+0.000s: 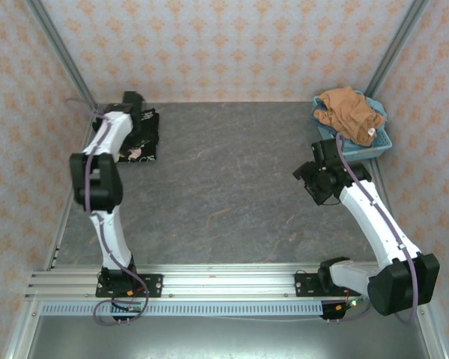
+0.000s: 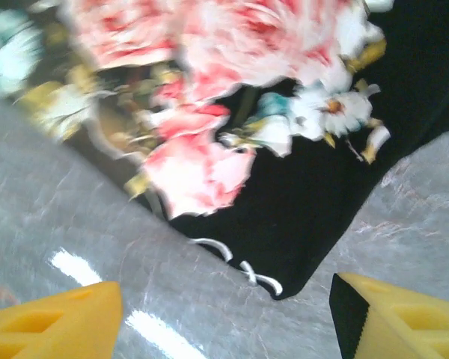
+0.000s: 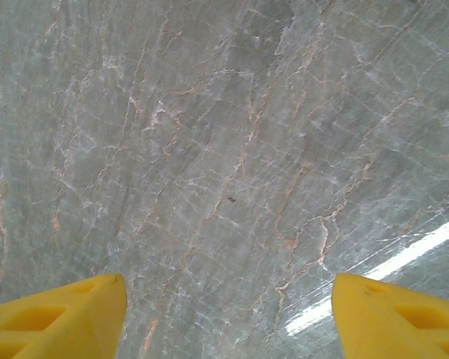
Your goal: Fold and stack the t-shirts
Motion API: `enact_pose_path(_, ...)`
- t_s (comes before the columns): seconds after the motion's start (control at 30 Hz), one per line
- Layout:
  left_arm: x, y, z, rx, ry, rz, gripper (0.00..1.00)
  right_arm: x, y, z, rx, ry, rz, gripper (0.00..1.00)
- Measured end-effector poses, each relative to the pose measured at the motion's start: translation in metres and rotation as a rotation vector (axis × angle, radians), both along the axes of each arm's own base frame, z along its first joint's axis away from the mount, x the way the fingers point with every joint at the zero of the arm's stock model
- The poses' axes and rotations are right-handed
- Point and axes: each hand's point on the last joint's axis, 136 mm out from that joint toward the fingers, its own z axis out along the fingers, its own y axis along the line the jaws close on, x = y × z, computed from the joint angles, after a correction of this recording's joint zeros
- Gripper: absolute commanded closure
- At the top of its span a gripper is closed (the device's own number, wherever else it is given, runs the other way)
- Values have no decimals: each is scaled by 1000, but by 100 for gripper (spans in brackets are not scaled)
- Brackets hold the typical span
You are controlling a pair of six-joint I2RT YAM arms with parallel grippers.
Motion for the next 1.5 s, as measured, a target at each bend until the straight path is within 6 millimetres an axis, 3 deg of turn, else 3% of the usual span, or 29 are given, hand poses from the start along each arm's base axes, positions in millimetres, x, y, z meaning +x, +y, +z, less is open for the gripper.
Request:
enact_pose_path(0.1,-10,35,-4,-108,-63,186,27,4,5,2,21,-13,10,27)
enact_pose_path(0.17,-8,58,-23,-140,-59,263,29,7,7,3,31,-22,15,27)
enact_pose_path(0.27,-6,71,-56,-164,-1,301,31,9,9,4,42,-29,24,27)
enact_pose_path(0.4,1,76,-81,-169,42,299,32,11,11,5,51,-39,28,27)
enact_pose_path(0.83,39,94,-80,-142,7,226,33,12,12,5,55,-40,30,27)
enact_pose_path(1.0,38,92,-78,-130,13,204,25,16,13,7,55,-59,36,26)
enact_pose_path(1.03,34,90,-74,-124,15,197,2,18,14,8,55,-69,40,25)
enact_pose_path(1.07,30,87,-70,-121,17,186,0,21,15,10,61,-85,45,24)
enact_pose_path(1.13,18,75,-52,-117,5,173,0,29,19,17,75,-128,58,21)
enact_pose_path(1.2,9,61,-24,-101,-33,149,0,40,24,29,96,-196,72,0)
enact_pose_path(1.4,-7,6,92,-10,-310,34,0,63,35,84,162,-420,107,1)
enact_pose_path(1.5,-47,-15,126,34,-404,-1,0,71,44,118,214,-529,141,1)
